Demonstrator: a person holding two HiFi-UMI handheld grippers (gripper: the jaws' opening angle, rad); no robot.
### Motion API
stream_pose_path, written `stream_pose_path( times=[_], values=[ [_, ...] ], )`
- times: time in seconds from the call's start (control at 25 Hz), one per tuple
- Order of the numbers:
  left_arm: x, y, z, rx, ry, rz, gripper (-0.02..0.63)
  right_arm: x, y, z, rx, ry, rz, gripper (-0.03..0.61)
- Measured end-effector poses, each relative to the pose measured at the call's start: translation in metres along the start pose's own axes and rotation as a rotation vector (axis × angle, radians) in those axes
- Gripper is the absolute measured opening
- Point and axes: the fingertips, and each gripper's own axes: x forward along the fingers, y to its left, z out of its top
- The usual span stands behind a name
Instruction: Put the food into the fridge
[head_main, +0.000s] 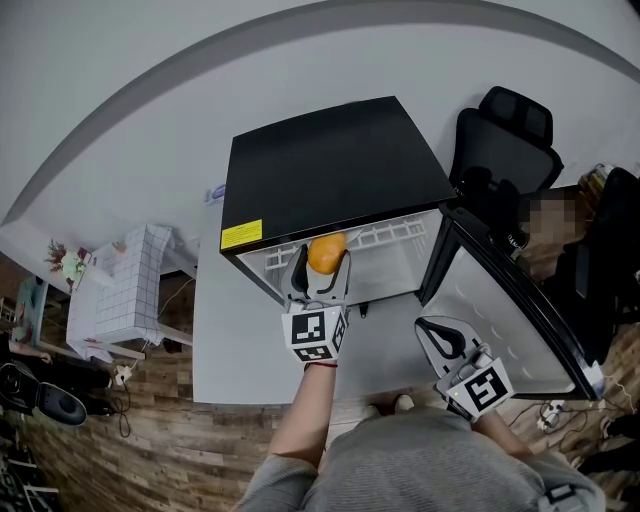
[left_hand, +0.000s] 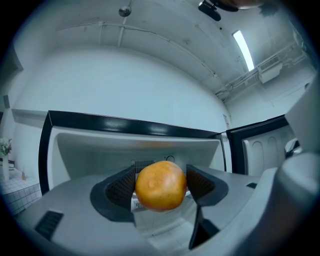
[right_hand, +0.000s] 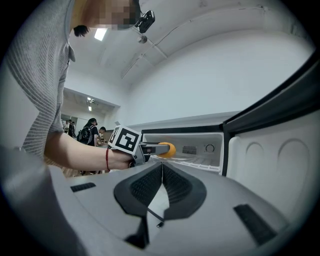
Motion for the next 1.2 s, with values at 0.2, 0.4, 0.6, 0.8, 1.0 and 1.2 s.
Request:
stream_pose_path(
  times=[0.2,0.4,0.6,0.8,1.0,1.2],
  values=[
    [0.009,0.001,0.0,0.006,0.012,0.043,0.328,0.001,-0.007,-0.005,0.012,0.011,-0.024,0.012],
    [0.018,0.0,-0.001,-0.004,0.019,0.064,0.328,0.002,-0.008,-0.005,0.005,0.011,-0.015,0.012],
    [0.025,-0.001,0.003,-0.002,0.011,0.071,0.328,0.004,-0.013,-0.004,0.004,0.013,-0.014,0.012],
    [0.032,0.005,0.004,-0.02,0.013,0.09,0.328,0.004,-0.012,-0.006,0.006,0.02,0.0,0.012],
    [0.041,0.005,0.006,-0.015,0.014,0.094,0.328,0.005,-0.015,-0.006,0.0,0.024,-0.006,0.012],
    [0.047,0.006,0.005,-0.012,0.024,0.097,0.328,0.007,-0.015,-0.006,0.001,0.027,-0.002,0.012]
  ],
)
